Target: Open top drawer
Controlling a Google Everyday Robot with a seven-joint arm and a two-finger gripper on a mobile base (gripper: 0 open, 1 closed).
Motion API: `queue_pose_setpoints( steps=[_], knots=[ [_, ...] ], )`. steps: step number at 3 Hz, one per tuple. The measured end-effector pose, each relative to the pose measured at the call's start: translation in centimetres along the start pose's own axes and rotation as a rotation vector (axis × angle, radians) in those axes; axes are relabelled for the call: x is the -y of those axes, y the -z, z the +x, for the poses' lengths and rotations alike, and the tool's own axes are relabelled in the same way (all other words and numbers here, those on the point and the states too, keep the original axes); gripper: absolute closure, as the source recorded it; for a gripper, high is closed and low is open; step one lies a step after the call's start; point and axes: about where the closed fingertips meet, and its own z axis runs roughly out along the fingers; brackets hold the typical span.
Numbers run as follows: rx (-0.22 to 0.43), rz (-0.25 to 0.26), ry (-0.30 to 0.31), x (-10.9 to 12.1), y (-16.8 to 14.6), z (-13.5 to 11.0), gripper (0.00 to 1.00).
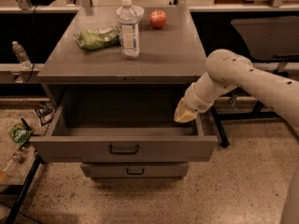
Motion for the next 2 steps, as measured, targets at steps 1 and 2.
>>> queue_pose_setpoints(
  steps=[1,2],
  knots=[
    [0.032,-0.018,0.014,-0.5,-2.9,0.0,1.00],
    [0.064,-0.076,-0.005,-2.4,-4.5,-0.3,1.00]
  ],
)
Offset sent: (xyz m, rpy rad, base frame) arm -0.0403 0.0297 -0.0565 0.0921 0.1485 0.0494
